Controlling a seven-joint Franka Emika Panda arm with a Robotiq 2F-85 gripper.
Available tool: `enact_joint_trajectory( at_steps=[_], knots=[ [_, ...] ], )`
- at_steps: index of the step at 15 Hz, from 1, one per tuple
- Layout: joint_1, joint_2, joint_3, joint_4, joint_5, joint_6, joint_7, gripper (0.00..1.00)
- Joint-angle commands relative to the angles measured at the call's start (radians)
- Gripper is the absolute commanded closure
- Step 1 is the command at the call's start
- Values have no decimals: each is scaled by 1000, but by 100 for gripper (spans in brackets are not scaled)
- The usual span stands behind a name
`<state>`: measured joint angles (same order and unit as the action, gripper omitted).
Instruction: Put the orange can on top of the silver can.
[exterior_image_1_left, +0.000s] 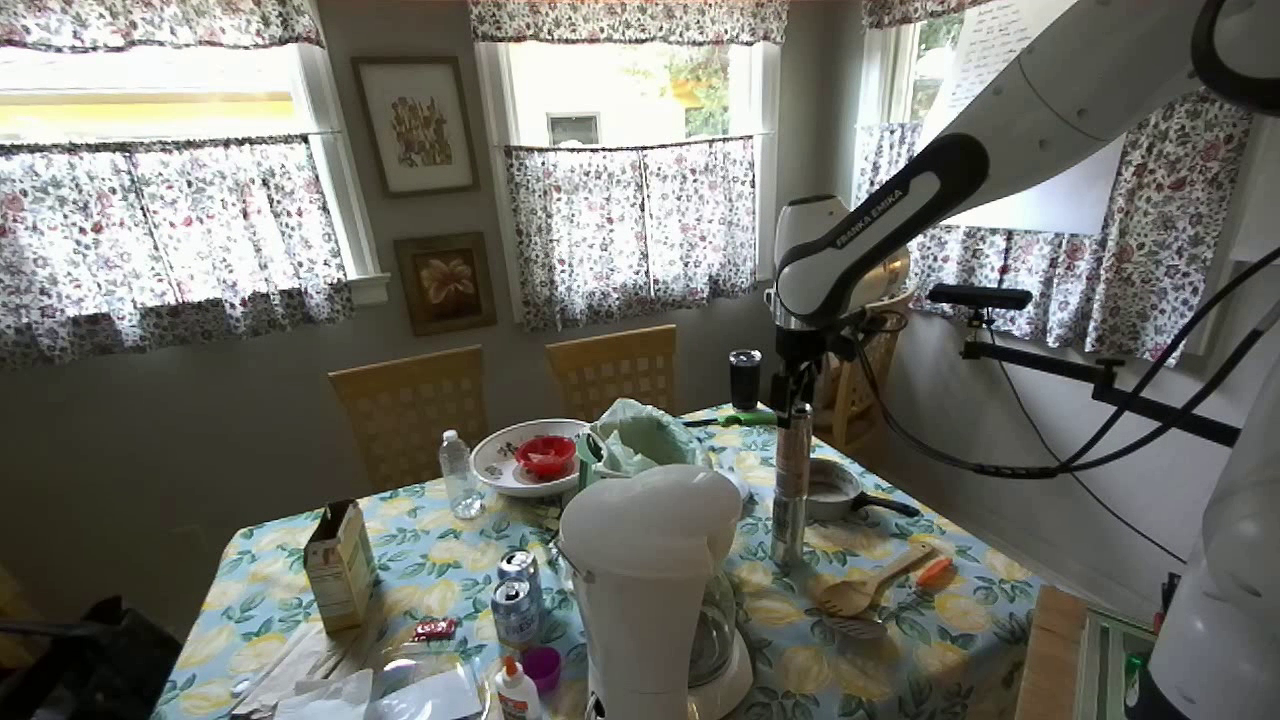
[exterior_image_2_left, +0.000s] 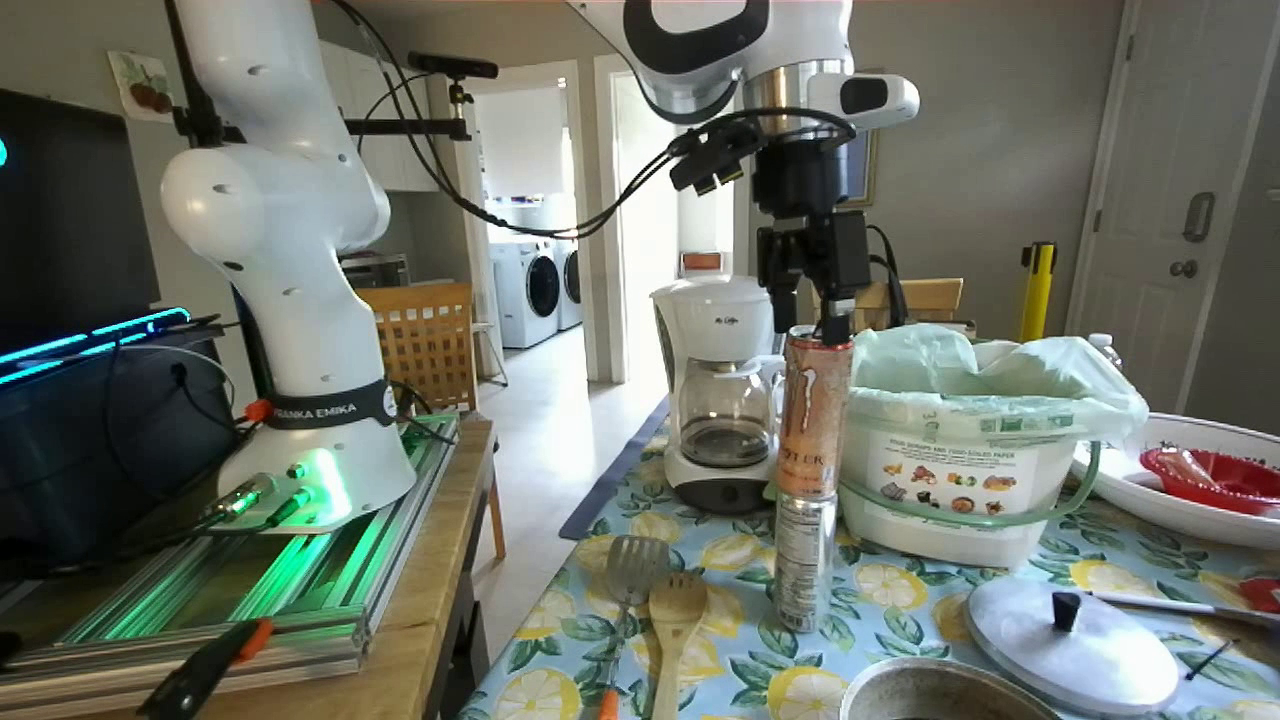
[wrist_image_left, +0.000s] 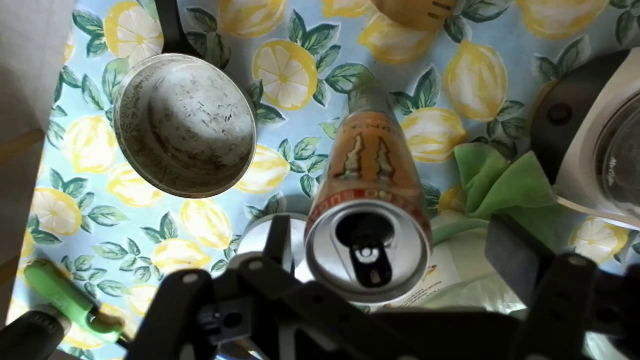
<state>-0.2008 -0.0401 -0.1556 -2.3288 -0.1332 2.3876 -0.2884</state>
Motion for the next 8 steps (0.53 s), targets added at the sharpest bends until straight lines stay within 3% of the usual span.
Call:
enact_joint_trajectory(
  at_steps=[1, 8],
  knots=[
    [9, 0, -11, -8, -8, 16, -13, 0],
    [9, -16, -12, -11, -4, -2, -12, 0]
  ],
)
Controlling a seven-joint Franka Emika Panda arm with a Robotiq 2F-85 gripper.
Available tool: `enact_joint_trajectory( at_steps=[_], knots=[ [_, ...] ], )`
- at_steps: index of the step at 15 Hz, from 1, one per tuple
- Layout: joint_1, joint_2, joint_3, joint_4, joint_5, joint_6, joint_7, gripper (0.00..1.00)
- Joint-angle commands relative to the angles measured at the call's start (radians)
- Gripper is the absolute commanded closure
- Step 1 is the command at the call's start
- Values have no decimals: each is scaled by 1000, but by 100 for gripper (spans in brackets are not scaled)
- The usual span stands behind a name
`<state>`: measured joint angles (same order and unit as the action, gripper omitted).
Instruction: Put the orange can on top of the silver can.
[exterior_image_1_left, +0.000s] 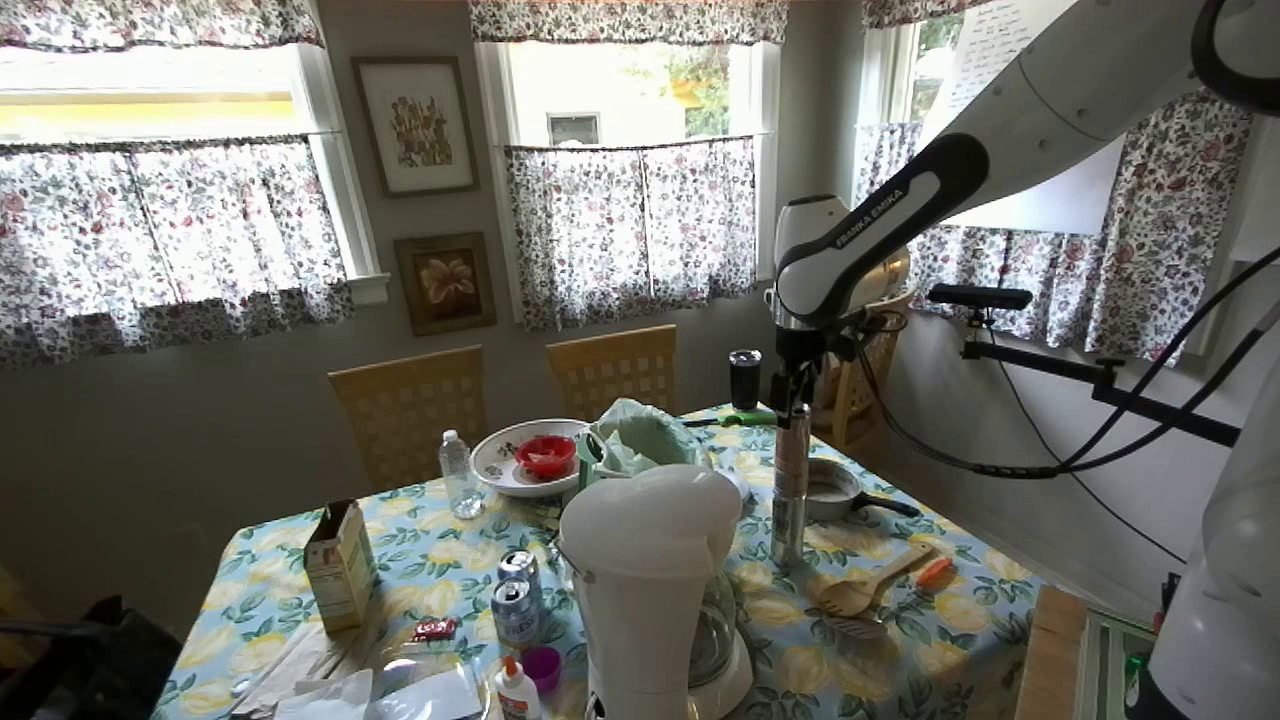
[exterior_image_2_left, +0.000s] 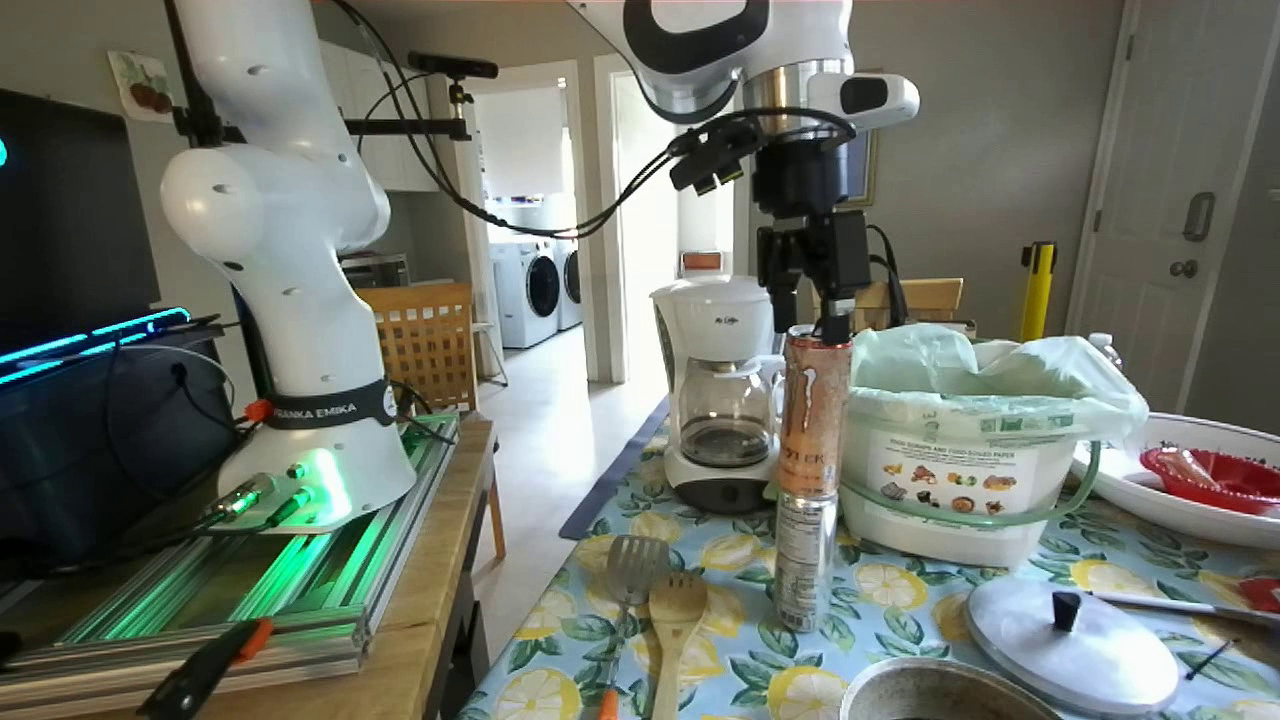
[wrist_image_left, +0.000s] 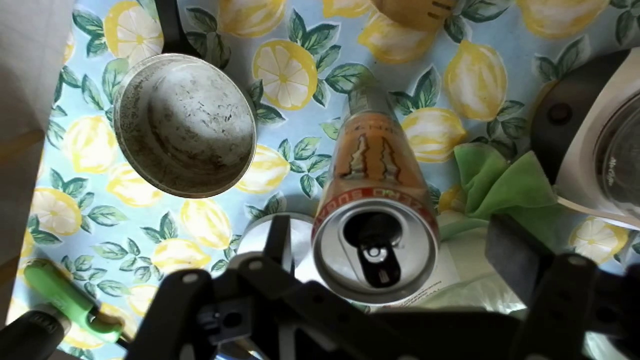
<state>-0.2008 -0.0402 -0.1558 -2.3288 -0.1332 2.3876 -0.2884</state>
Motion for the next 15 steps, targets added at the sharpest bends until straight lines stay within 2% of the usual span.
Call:
enact_joint_trajectory(
  at_steps=[1, 10, 15],
  knots=[
    [8, -23, -12, -14, -3, -6, -14, 0],
    [18, -126, -9, 2, 14, -171, 8, 0],
    [31, -211, -6, -16, 7, -193, 18, 0]
  ],
)
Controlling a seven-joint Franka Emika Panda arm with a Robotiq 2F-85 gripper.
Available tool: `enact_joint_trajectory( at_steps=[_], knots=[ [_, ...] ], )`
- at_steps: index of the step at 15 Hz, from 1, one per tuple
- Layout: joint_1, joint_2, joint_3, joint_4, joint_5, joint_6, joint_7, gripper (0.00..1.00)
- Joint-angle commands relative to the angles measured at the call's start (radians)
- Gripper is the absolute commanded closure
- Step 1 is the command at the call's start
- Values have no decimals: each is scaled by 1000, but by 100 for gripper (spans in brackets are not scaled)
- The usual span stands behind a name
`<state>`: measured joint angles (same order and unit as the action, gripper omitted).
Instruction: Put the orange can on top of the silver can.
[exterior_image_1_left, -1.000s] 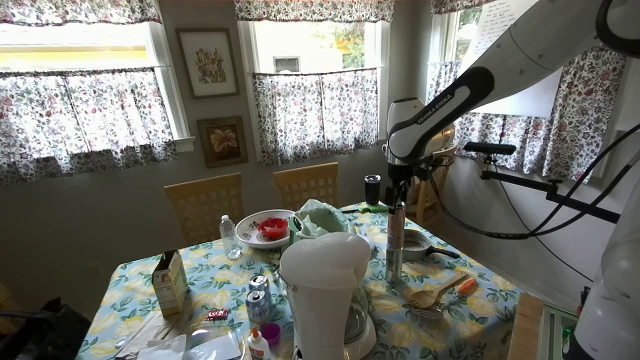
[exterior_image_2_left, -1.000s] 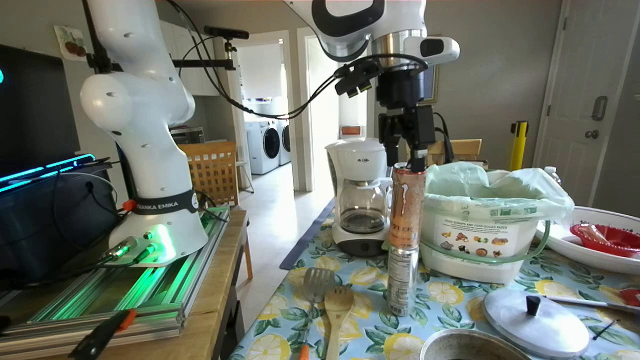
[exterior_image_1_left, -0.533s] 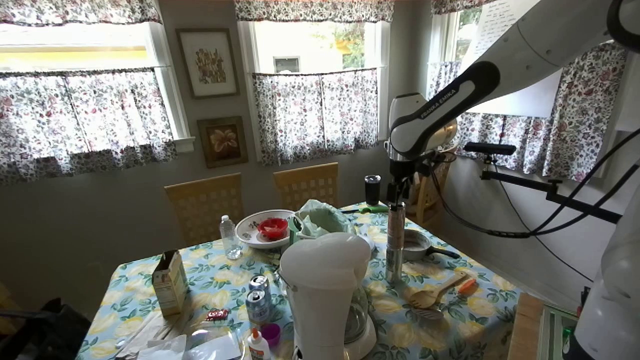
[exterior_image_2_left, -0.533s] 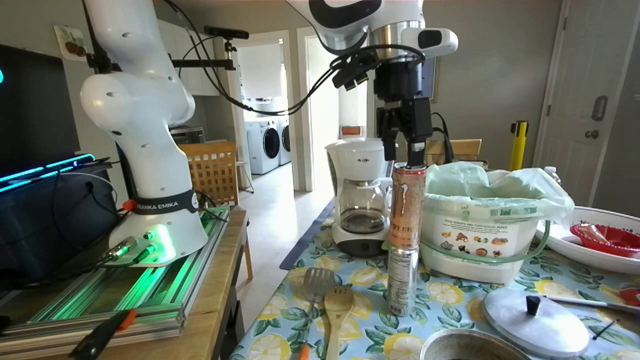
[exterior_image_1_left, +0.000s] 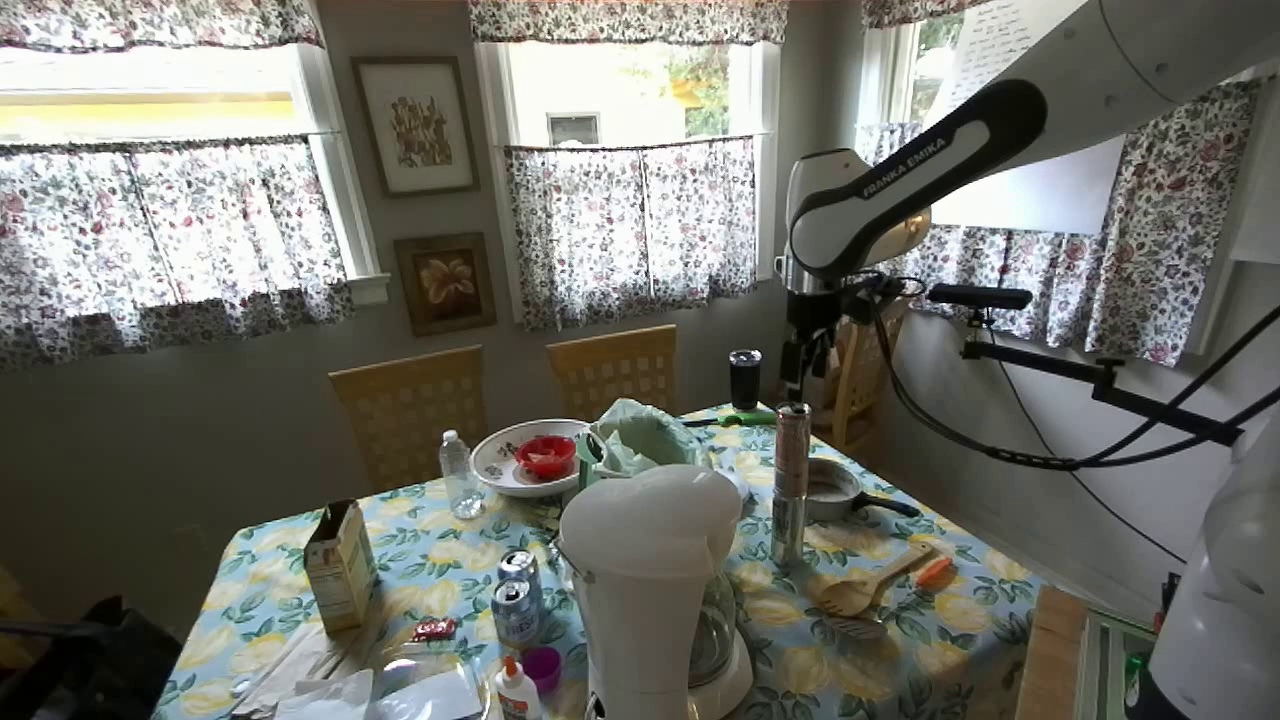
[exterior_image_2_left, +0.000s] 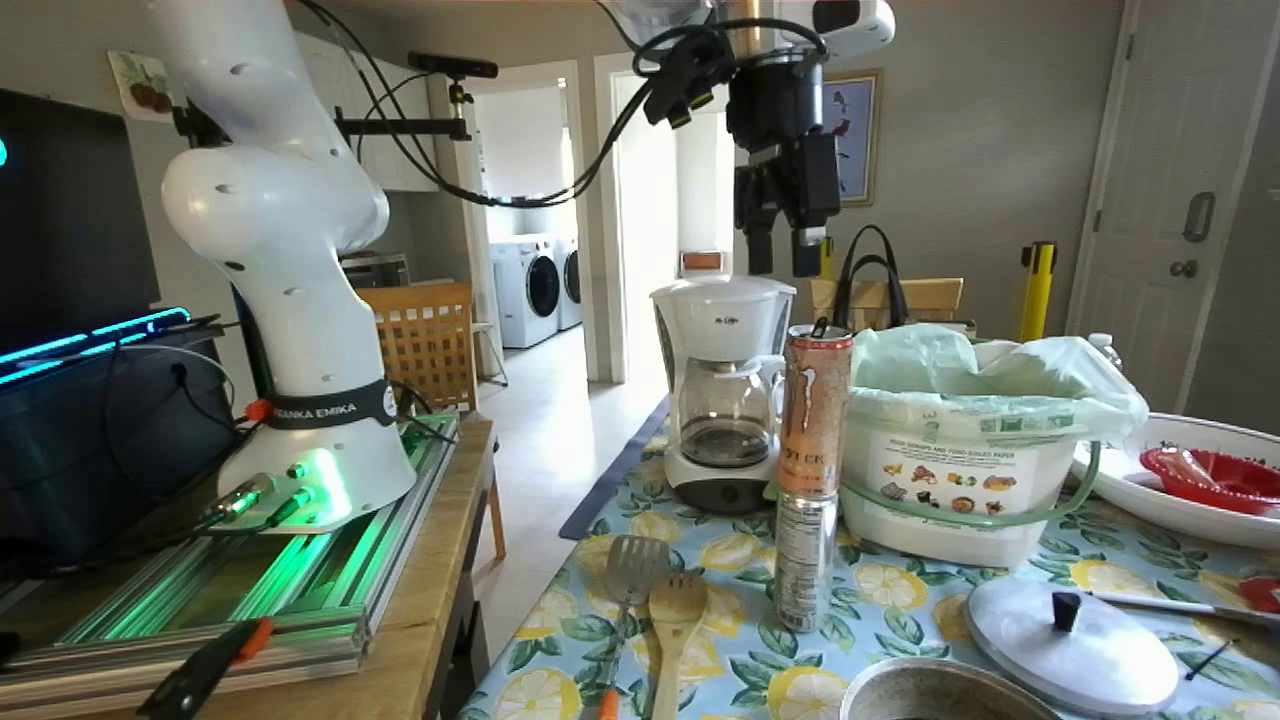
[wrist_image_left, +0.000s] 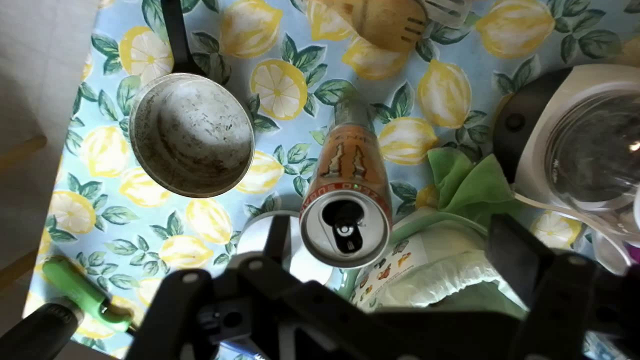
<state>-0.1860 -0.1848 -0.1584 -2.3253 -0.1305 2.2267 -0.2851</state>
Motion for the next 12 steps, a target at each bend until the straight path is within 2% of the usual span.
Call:
enact_joint_trajectory(
  at_steps=[1, 12],
  knots=[
    [19, -81, -3, -22, 4, -33, 16, 0],
    [28, -185, 3, -18, 3, -122, 77, 0]
  ],
)
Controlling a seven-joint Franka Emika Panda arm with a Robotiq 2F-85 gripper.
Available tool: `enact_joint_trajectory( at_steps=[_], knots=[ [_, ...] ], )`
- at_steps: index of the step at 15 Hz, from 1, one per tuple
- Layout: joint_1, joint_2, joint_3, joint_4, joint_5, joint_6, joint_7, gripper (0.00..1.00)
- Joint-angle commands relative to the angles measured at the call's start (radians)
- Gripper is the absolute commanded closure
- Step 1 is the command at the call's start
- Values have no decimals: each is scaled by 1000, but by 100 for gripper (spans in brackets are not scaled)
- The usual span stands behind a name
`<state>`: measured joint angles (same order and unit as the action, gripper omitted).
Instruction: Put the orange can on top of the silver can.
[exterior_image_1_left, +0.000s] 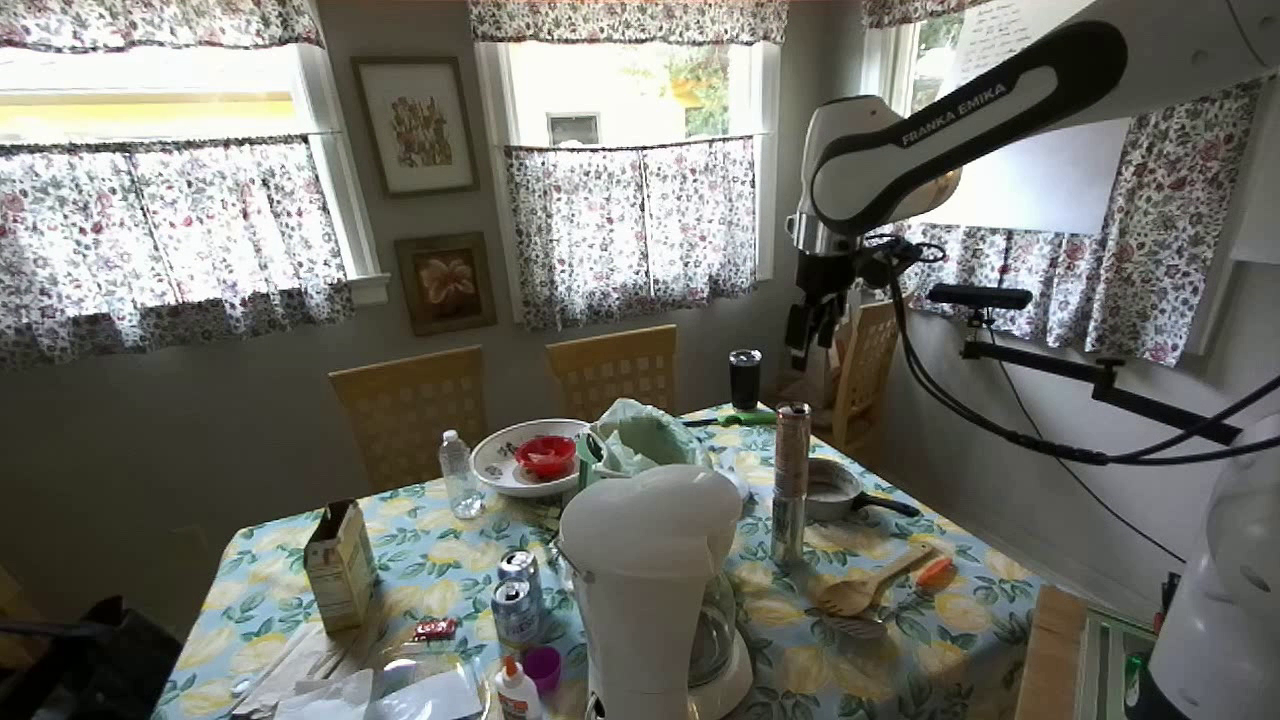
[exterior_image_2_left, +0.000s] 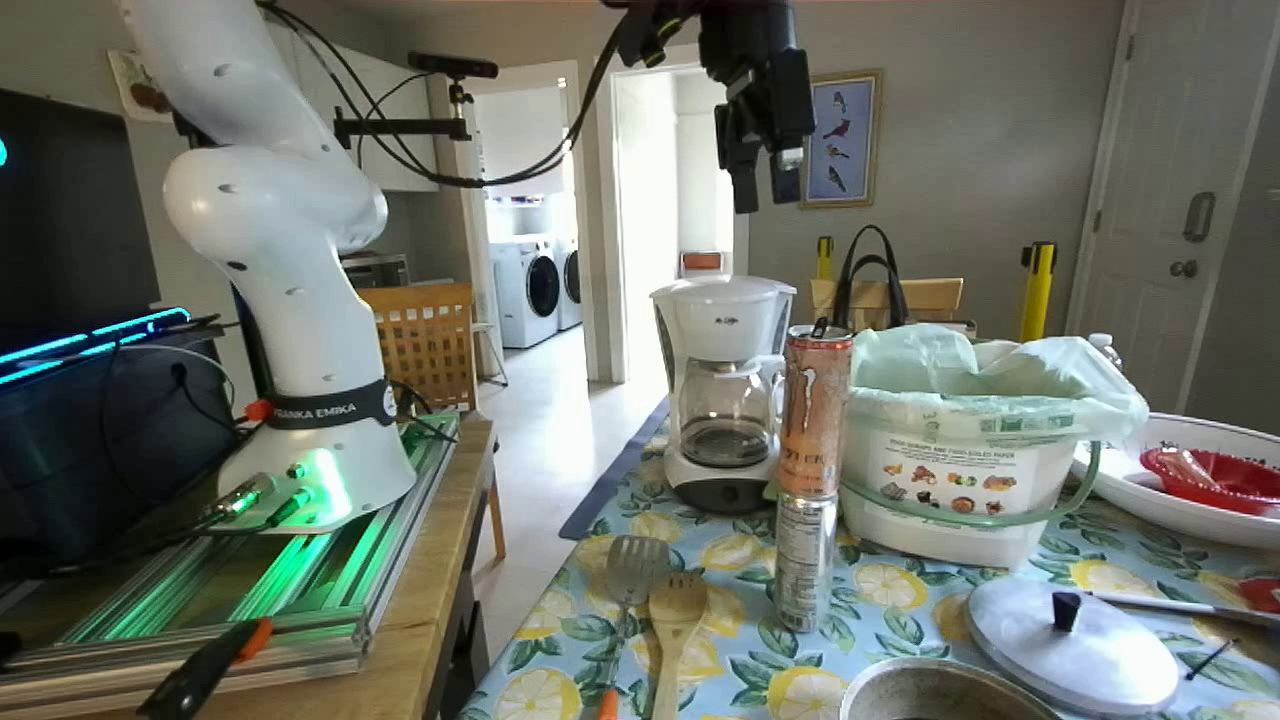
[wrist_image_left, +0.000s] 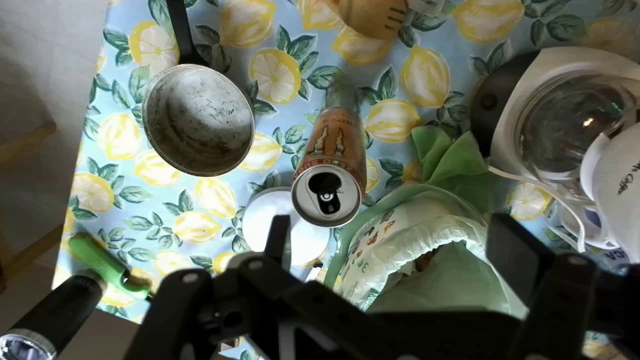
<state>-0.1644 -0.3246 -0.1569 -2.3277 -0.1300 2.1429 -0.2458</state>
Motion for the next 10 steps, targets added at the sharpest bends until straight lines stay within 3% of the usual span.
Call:
enact_joint_trajectory(
  at_steps=[1, 10],
  knots=[
    [5, -53, 2, -19, 1, -33, 52, 0],
    [-4, -87, 9, -30, -16, -6, 129, 0]
  ],
)
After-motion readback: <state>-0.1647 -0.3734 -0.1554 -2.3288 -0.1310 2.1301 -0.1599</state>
